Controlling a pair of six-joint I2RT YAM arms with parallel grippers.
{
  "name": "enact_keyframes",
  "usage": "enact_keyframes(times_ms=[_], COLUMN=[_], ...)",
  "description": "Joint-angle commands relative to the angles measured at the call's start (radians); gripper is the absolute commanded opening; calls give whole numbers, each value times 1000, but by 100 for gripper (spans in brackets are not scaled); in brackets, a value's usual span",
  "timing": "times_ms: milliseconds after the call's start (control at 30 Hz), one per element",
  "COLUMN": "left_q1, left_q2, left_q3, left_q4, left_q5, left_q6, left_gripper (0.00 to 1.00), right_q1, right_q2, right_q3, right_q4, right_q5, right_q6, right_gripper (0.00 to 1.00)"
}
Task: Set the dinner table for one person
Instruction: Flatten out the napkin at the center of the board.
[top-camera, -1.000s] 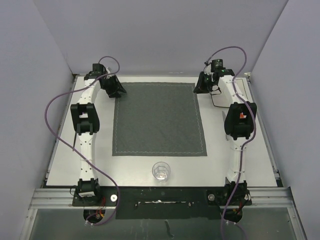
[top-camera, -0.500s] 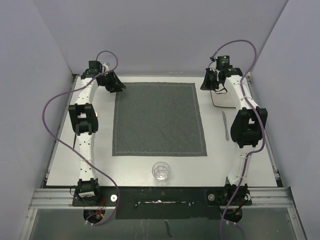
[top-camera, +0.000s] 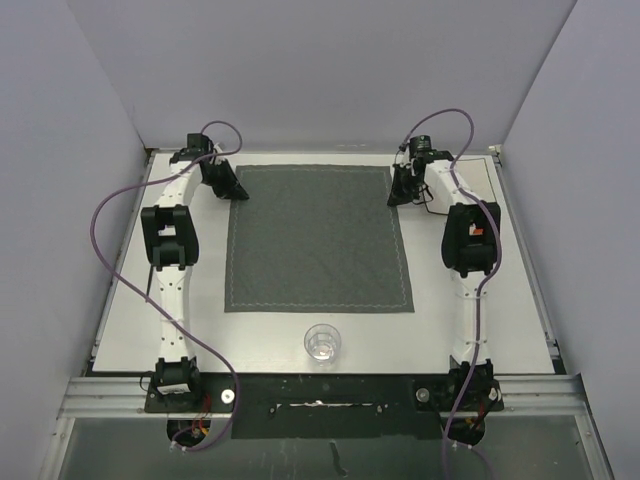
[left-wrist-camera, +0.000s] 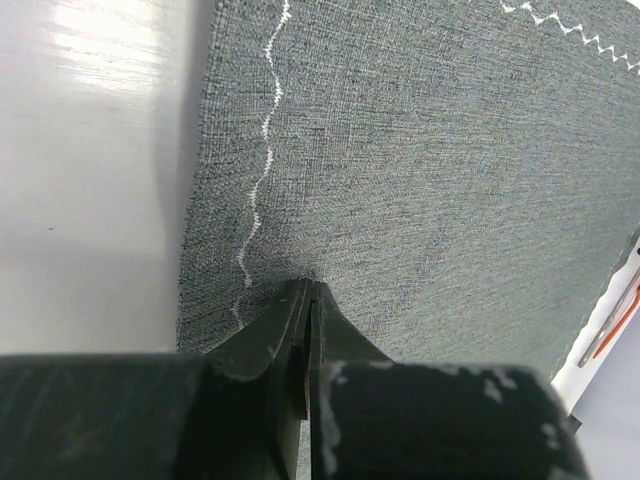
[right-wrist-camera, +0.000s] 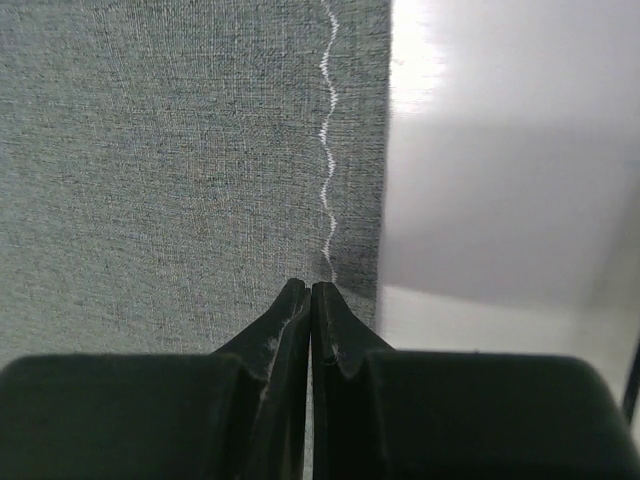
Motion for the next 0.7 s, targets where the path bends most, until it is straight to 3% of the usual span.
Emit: enact_keyframes(times_ms=[0, 467, 667], left_q1=[0, 1, 3], left_q2=[-63, 34, 30], left_q3=[49, 207, 190], left_q4=[-27, -109, -107], left_q5=[-31, -25, -36], left_q6=[27, 42, 44], left_gripper=[0, 0, 0], right_q1=[15, 0, -4], right_q2=[-9, -8, 5], right_q3=[54, -4, -1], right_q4=[22, 23, 13], right_q5=[6, 68, 61], right_q6=[-9, 16, 21], right_gripper=[0, 0, 0])
